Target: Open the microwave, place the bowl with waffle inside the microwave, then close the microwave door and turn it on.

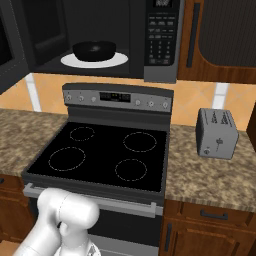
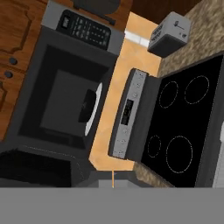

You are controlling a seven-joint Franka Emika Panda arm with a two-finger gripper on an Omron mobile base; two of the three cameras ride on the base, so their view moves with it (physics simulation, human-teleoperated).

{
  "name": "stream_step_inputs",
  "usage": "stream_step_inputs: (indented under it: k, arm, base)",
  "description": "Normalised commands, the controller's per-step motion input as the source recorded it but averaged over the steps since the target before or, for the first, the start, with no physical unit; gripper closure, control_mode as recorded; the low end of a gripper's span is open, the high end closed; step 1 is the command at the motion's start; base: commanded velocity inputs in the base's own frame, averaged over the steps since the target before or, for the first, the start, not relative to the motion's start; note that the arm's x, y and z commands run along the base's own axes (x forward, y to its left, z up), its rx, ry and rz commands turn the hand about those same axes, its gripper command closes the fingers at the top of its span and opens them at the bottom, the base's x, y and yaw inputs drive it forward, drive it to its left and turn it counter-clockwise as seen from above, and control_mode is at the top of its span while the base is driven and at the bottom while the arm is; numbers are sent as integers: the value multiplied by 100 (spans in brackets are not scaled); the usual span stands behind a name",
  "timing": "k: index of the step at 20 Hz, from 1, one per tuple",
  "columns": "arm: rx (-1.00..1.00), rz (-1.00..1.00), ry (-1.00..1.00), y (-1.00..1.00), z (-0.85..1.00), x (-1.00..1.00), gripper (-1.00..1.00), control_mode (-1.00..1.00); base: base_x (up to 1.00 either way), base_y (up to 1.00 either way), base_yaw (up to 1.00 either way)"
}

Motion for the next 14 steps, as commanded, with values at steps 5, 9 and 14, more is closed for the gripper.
stream_step_inputs:
  k: [5,9,14]
  arm:
    - [-10,0,-12,83,-7,11,100,-100]
    - [-6,0,0,86,-24,58,100,-100]
    - [-9,-7,2,74,-54,96,100,-100]
  base:
    - [0,0,0]
    - [0,0,0]
    - [0,0,0]
